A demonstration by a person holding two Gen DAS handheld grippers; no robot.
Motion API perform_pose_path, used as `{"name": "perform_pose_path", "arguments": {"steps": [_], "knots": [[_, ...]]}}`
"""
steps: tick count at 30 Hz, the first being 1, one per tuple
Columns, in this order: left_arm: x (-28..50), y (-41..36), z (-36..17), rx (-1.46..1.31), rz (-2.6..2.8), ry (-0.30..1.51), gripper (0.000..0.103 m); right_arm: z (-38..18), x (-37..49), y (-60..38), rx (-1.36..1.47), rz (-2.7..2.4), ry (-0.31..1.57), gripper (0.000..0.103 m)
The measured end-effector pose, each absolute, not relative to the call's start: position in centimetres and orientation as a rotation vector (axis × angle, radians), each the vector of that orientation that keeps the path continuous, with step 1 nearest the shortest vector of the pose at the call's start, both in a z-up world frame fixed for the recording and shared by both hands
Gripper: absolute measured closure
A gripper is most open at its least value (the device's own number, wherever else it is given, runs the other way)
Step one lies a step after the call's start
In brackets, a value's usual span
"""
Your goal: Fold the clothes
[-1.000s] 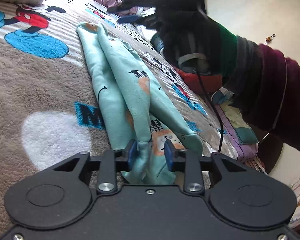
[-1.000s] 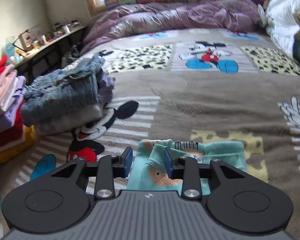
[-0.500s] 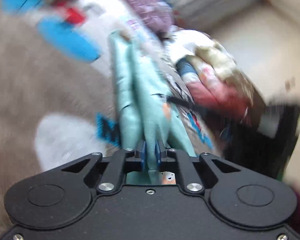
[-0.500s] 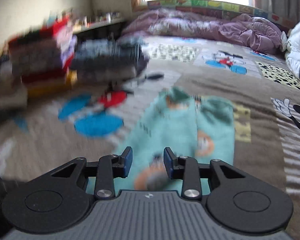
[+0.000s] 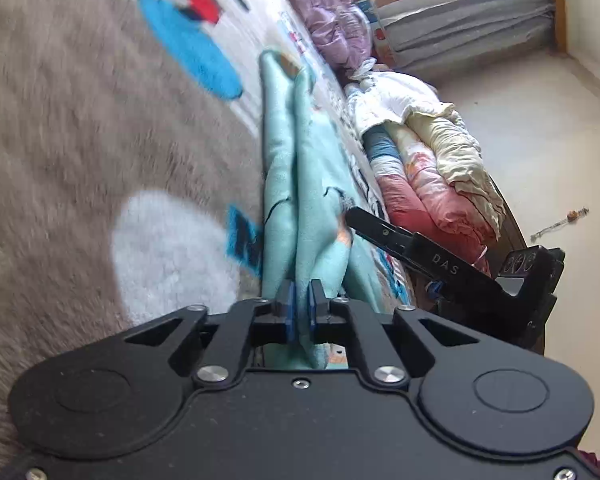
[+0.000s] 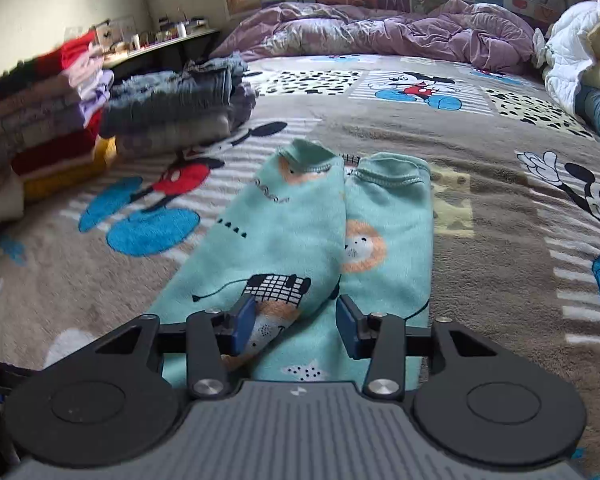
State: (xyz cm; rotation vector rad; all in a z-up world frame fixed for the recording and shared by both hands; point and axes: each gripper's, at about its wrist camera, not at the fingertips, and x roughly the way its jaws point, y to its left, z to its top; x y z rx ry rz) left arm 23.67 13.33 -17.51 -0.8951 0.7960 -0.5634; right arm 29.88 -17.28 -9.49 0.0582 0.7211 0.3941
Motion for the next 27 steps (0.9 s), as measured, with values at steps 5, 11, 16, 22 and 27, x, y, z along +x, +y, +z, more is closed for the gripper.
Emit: {"name": "perform_pose_path", "arguments": {"steps": [5,11,16,22,27], "knots": [[25.3,14.2,-16.0,-0.870,-0.557,0.741,0.096,-8.5,30.7,-19.1,0.145,0.389,0.700,0.059],[29.8,13.1,-13.5,-0.766,-0.552,0.718,0.074,-8.5,32.8,-20.4,0.209,0.391,0.699,0.058],[34.7,11.7,-12.2,-0.691,-0.549,0.706,0.074,-9.1,33.7,-20.4,0.244,0.431,0.702,0.058],[40.0,9.9,-12.7,-0.607,-0.536,0.729,0.074,-10.3,33.7,-19.7,0.253,0.471,0.696,0.058],[42.5,9.3,-13.5,-0.596,-0.549,0.745,0.074,-10.3,34.9,-20.0,0.276,0.494,0.697,0.058]]}}
